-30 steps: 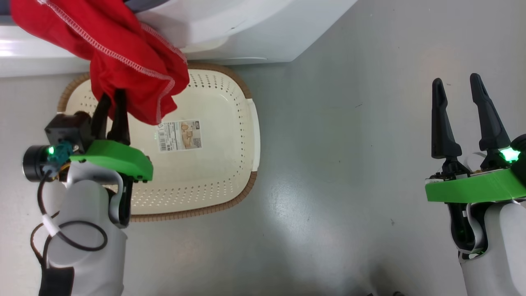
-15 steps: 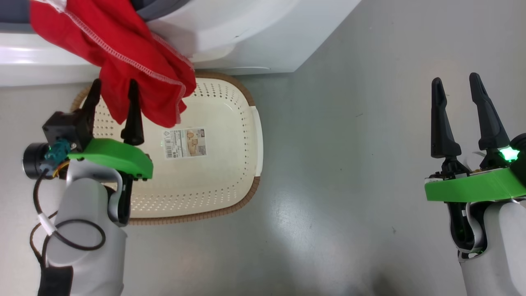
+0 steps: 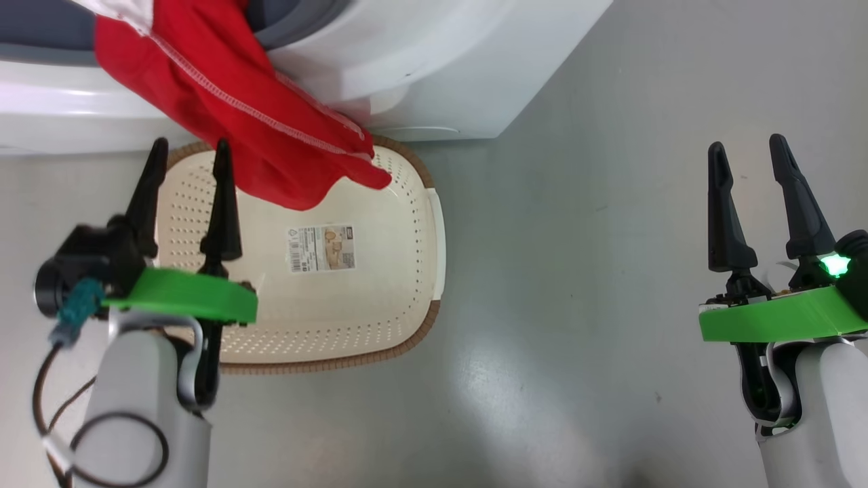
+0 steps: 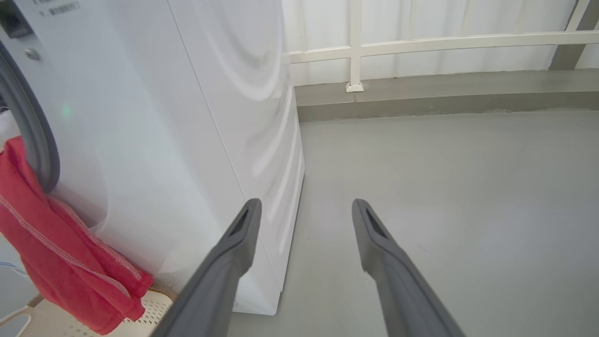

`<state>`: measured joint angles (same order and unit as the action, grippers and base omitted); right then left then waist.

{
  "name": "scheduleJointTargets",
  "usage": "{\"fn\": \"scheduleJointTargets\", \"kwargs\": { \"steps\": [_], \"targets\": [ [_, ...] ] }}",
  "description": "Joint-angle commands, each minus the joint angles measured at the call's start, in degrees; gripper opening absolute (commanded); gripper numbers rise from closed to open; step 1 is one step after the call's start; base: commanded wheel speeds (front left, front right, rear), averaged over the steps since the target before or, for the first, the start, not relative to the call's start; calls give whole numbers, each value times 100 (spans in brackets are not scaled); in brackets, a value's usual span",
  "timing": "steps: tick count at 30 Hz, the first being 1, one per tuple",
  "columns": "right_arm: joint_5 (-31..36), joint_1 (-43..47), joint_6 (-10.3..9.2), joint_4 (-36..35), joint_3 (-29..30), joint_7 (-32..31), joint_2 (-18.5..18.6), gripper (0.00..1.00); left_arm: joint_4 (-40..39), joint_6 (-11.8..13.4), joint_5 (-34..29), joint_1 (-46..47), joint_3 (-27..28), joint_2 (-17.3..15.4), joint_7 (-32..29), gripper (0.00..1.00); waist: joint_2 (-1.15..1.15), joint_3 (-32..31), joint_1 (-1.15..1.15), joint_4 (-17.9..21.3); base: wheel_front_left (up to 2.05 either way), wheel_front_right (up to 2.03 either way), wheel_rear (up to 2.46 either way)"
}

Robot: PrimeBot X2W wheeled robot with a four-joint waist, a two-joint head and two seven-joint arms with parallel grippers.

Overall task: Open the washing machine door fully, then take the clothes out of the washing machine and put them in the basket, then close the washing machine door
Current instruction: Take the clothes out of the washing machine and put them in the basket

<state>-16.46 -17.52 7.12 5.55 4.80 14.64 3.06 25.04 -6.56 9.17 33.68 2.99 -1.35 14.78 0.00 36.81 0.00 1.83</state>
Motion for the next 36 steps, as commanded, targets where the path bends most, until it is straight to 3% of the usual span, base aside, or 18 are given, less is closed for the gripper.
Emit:
{"fn": "scheduleJointTargets", "kwargs": {
  "steps": [1, 21, 36],
  "targets": [
    [56, 198, 36, -120, -112, 36, 7, 100, -259, -18, 36, -271, 132, -153, 22, 100, 0, -51, 0, -31, 0, 0, 0],
    [44, 559, 36, -96, -4, 36, 98, 100, -1902, 151, 105, -1589, 114, -153, 22, 100, 0, -331, 0, -134, 0, 0, 0],
    [45, 476, 36, -66, -5, 36, 73, 100, -1745, 204, 72, -826, 189, -153, 22, 100, 0, -270, 0, -182, 0, 0, 0]
  ]
}}
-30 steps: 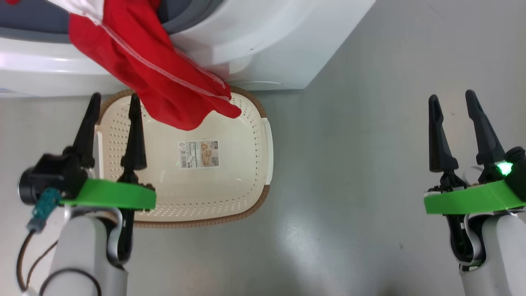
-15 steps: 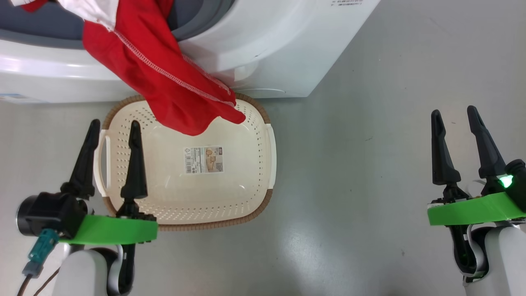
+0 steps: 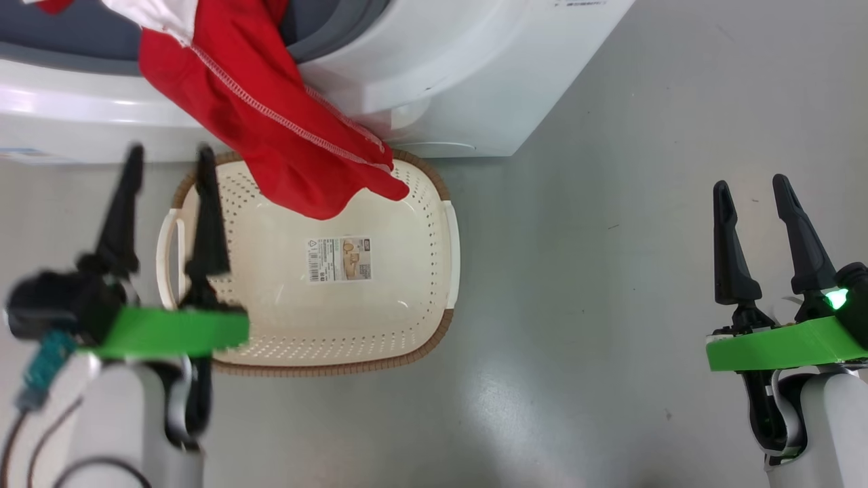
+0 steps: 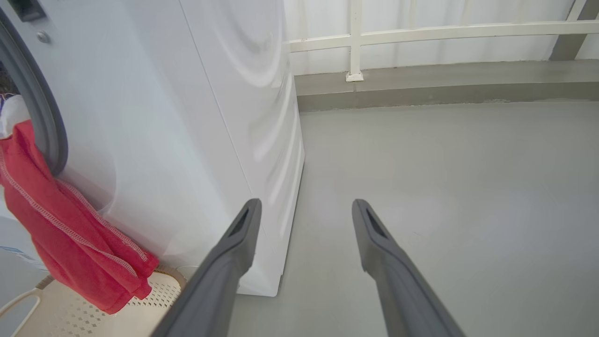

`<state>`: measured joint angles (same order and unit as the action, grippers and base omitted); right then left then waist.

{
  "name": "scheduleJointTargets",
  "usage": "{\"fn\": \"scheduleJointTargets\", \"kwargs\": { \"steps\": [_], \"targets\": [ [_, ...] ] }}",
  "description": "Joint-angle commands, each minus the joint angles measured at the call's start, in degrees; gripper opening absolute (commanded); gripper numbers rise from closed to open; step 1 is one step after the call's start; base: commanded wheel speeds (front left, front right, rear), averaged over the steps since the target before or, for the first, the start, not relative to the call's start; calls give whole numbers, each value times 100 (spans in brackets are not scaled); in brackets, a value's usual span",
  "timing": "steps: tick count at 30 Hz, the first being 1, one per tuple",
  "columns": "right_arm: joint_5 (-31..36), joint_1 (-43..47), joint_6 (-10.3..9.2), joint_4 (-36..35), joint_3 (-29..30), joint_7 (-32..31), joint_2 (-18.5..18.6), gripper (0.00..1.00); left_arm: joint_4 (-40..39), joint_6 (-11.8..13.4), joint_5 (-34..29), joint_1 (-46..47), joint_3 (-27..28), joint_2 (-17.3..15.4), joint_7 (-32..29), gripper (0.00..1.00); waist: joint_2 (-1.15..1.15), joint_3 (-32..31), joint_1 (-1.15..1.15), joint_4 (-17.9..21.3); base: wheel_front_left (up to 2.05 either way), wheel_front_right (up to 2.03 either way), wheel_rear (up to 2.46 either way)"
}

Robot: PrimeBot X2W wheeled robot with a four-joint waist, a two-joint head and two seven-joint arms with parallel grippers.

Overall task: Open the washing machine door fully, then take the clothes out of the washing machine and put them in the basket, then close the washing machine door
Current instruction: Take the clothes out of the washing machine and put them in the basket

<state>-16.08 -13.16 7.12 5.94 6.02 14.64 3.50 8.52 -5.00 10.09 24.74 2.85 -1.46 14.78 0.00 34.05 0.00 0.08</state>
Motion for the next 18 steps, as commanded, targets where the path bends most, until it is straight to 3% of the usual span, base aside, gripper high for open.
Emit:
{"fn": "scheduleJointTargets", "kwargs": {
  "steps": [1, 7, 18],
  "targets": [
    [7, 36, 36, -99, -130, 36, 28, 100, 0, 48, -35, 184, 226, -144, 22, 100, 0, 6, 0, -11, 0, 0, 0],
    [-13, 22, 36, -77, -177, 36, 21, 100, 673, 19, -168, 1032, 179, -263, 4, 100, 0, -10, 0, 4, 0, 0, 0],
    [-36, -17, 36, -54, -309, 36, -1, 100, 2369, 0, -435, 2936, -317, -438, -1038, 100, 0, 51, 0, 93, 0, 0, 0]
  ]
}}
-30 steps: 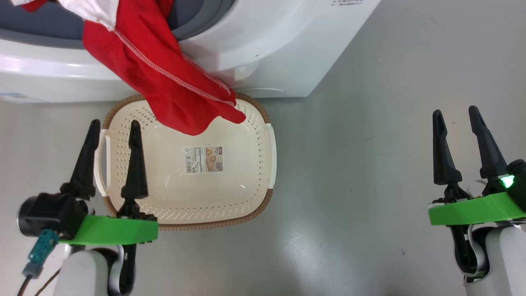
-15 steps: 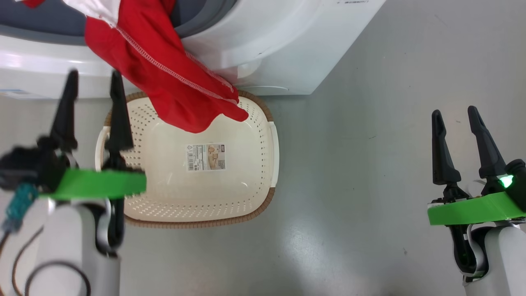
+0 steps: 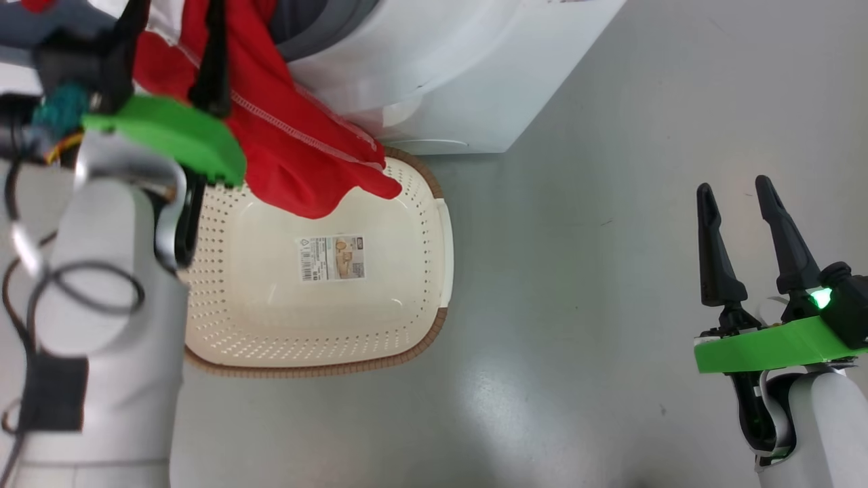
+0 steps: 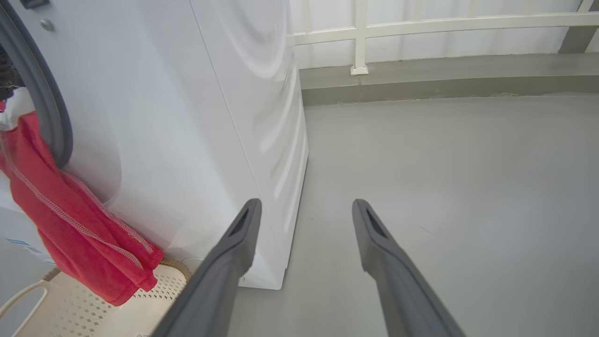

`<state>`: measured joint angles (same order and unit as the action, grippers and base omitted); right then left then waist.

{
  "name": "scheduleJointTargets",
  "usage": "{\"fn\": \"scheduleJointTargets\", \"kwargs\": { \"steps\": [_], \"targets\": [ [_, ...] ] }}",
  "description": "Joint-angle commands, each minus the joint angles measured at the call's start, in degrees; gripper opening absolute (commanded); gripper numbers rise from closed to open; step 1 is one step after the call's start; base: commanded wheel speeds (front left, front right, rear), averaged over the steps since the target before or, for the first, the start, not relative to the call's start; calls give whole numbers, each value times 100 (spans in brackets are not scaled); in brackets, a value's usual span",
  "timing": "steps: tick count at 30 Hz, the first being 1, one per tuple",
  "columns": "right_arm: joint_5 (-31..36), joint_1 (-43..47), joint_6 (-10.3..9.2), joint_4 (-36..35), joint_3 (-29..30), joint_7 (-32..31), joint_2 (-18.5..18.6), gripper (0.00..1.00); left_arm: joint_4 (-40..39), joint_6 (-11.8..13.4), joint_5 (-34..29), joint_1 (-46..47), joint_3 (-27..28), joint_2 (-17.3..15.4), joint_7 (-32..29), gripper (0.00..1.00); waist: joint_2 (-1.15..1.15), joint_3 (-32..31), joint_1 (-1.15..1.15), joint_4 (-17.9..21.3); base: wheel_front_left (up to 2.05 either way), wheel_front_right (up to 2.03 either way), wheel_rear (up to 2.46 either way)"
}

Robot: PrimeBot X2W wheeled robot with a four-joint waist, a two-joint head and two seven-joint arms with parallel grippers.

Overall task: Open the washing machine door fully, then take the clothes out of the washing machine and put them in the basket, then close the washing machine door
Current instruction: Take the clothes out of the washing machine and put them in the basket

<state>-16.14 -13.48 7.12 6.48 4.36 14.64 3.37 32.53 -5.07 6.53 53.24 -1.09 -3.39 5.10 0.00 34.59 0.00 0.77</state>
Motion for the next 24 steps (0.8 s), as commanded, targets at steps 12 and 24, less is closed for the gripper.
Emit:
{"fn": "scheduleJointTargets", "kwargs": {
  "steps": [12, 24],
  "targets": [
    [-60, -20, 36, -111, -188, 36, 3, 100, 1705, 76, -88, 1563, -82, -308, -917, 100, 0, 42, 0, 200, 0, 0, 0],
    [-61, -110, 36, -129, -186, 36, -13, 100, 2904, 104, -108, 2068, -232, -376, -780, 89, 0, 145, 0, 290, 0, 0, 0]
  ]
}}
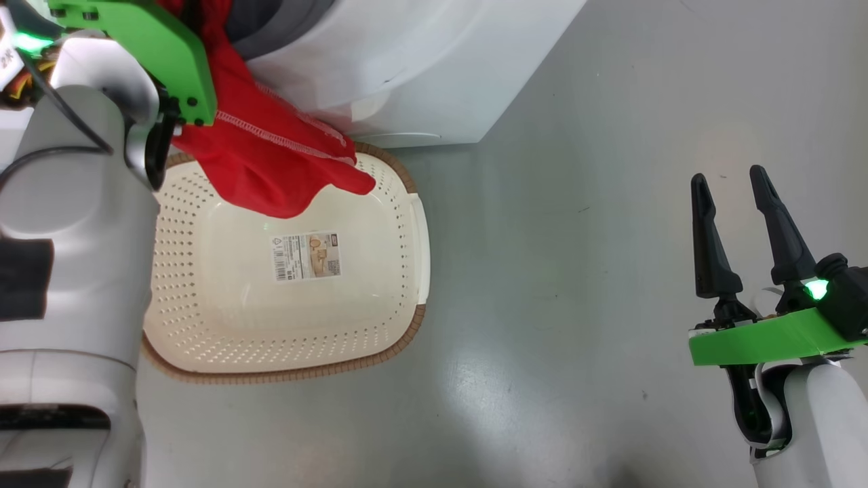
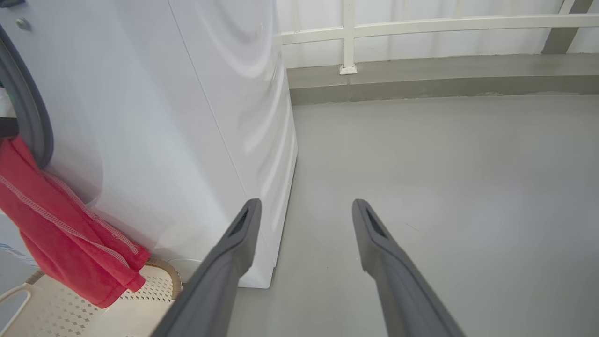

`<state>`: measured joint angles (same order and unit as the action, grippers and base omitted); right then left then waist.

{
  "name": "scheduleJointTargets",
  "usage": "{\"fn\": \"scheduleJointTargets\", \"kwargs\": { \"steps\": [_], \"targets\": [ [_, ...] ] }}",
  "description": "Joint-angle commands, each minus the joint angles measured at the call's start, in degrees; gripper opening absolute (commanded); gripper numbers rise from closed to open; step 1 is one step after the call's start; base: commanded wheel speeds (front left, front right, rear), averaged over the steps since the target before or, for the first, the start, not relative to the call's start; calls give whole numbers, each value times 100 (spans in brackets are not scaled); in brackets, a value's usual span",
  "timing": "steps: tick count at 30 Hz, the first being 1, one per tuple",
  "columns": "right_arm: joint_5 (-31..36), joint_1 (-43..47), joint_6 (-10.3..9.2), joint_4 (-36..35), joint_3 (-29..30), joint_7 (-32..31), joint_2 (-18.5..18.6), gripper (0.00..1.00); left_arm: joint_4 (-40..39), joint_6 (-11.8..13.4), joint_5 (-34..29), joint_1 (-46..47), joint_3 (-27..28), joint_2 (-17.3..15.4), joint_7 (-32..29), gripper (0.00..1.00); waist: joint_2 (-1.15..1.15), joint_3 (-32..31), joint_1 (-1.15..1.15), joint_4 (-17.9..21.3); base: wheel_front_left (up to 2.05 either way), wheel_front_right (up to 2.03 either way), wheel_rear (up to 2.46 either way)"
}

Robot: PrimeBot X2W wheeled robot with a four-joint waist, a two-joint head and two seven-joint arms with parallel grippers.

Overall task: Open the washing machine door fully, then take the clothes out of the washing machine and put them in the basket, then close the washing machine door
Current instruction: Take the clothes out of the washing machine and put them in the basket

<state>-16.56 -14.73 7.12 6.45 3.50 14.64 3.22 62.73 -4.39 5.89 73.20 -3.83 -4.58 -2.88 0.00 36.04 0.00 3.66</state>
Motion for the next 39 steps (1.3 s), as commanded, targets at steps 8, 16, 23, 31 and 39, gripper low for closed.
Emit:
{"fn": "scheduleJointTargets", "kwargs": {
  "steps": [8, 16, 23, 31, 39],
  "targets": [
    [-12, 13, 36, -144, -62, 36, -9, 100, 387, 44, -13, 251, -33, -277, 325, 3, 0, -10, 0, -32, 0, 0, 0],
    [3, 36, 36, -140, -11, 36, -10, 100, 486, 67, 139, 171, 11, -219, 1285, 0, 0, -114, 0, -119, 0, 0, 0],
    [19, 149, 36, -148, 39, 36, -5, 100, -264, 107, 275, -402, 110, -133, 1780, 0, 0, -271, 0, -235, 0, 0, 0],
    [25, 238, 36, -168, 91, 36, 35, 100, -3254, 246, 273, -2163, 512, 9, 1787, 0, 0, -404, 0, -339, 0, 0, 0],
    [27, 300, 36, -165, 76, 36, 44, 100, -4982, 295, 238, -3520, 697, 136, 1787, 0, 0, -483, 0, -375, 0, 0, 0]
  ]
}}
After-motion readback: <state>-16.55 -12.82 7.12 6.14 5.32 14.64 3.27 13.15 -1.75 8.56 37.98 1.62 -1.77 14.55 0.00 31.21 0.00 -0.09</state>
